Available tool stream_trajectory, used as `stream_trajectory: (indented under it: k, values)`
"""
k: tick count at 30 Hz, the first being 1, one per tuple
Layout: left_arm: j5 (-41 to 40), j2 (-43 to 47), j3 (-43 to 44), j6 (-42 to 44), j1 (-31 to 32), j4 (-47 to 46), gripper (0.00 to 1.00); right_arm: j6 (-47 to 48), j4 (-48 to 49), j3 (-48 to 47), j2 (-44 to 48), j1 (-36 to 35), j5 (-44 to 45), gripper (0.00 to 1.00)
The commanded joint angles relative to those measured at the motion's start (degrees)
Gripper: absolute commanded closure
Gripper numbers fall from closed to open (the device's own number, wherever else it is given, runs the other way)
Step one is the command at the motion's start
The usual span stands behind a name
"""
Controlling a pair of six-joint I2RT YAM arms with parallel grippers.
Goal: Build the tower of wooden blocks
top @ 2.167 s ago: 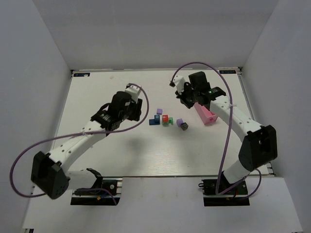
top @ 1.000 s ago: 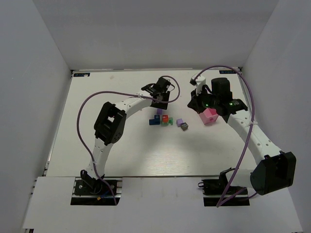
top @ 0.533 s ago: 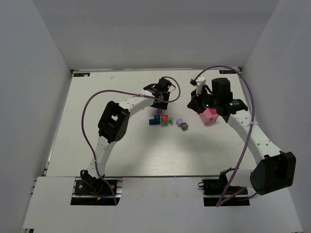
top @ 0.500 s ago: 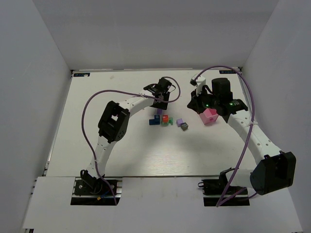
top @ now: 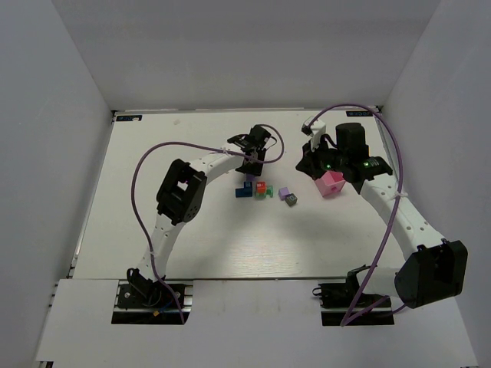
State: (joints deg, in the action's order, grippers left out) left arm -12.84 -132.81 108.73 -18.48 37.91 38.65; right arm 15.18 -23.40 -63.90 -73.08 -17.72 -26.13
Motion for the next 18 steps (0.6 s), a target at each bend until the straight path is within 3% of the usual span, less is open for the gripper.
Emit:
stream_trajectory:
  k: [1,10,18]
  values:
    - [0.4,0.1,2.4,0.1,-0.4,1.2,0.46,-0.1,1.4,0.1,1.8,0.4,-1.6,1.00]
    - [0.4,0.1,2.5,0.1,-0.4,1.2,0.53,0.1,1.0,0.2,2.0,0.8,-2.3,1.00]
    - [-1.2,0.6,4.2,0.7,-0.4,1.8,0.68,0.3,1.0,0.2,2.1,1.1,-2.8,1.00]
